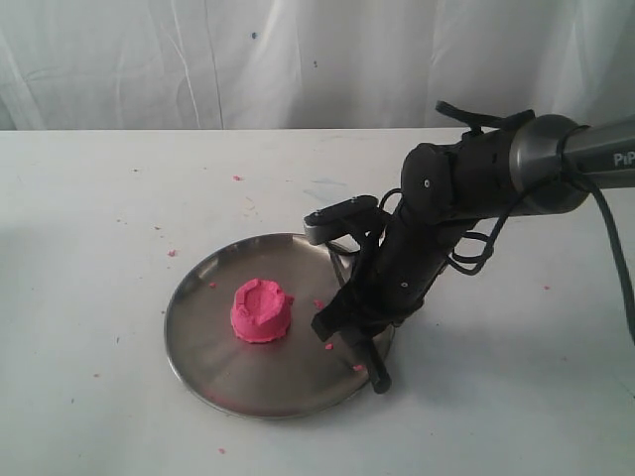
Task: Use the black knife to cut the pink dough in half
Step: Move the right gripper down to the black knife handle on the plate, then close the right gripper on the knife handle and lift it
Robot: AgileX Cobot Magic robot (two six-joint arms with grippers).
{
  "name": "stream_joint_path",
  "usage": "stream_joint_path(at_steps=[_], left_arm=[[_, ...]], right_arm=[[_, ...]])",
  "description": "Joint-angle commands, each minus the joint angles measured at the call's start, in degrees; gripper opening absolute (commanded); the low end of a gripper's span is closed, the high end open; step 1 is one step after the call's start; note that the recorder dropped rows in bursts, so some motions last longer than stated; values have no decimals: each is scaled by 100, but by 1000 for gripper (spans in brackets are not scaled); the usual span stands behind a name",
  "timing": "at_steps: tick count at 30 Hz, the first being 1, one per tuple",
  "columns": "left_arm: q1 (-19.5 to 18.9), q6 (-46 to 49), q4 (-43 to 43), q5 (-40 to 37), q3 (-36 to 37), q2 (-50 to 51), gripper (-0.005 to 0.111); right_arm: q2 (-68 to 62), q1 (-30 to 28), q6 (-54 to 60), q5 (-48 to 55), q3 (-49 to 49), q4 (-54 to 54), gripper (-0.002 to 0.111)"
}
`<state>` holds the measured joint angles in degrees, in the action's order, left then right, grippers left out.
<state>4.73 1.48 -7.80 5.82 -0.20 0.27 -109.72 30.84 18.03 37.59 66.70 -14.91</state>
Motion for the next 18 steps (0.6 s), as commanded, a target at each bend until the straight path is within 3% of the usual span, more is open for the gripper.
stream_joint_path(at_steps=[1,10,14,18], left_arm=[[1,2,-40,18,20,-27,0],[1,2,-40,18,20,-27,0],[1,2,-40,18,20,-27,0],[1,2,-40,18,20,-27,0]], right_arm=[[-3,11,-30,-2,15,-28,36],[-3,11,-30,210,15,-116,35],[-3,11,-30,190,15,-192,20],[-3,11,-335,-66,15,-202,15]])
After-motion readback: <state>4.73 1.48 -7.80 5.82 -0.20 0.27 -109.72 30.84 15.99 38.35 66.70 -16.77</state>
